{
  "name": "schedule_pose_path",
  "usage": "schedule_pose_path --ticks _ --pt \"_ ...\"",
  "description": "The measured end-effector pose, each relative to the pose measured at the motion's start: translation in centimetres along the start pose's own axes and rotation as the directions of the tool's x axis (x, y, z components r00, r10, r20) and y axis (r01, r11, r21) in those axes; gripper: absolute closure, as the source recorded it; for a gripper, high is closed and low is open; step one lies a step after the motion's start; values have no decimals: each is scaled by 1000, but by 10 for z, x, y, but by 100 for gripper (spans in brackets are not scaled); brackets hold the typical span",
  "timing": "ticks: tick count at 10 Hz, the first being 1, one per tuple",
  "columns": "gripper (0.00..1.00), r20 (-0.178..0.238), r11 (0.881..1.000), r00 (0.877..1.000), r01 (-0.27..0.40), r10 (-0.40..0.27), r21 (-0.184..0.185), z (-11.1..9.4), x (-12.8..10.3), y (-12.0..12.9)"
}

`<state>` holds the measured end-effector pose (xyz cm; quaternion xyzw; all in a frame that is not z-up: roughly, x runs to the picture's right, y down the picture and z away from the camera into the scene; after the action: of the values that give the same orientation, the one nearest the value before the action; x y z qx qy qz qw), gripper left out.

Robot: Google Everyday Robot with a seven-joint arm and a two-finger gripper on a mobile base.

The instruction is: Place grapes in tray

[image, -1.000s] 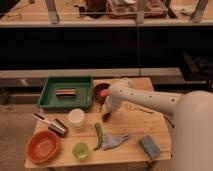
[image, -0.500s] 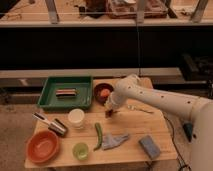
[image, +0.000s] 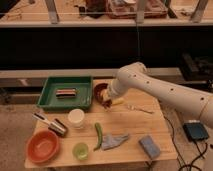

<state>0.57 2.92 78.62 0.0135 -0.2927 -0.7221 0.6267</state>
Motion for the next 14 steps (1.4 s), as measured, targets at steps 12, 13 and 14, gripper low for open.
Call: schedule_pose_path --ticks 12,13,14 --pt "35 -25 978 984 177 -175 113 59 126 -86" --pt "27 -26 978 985 175 -173 113 61 124 -87" --pt "21 -25 979 985 170 -168 112 62 122 -85"
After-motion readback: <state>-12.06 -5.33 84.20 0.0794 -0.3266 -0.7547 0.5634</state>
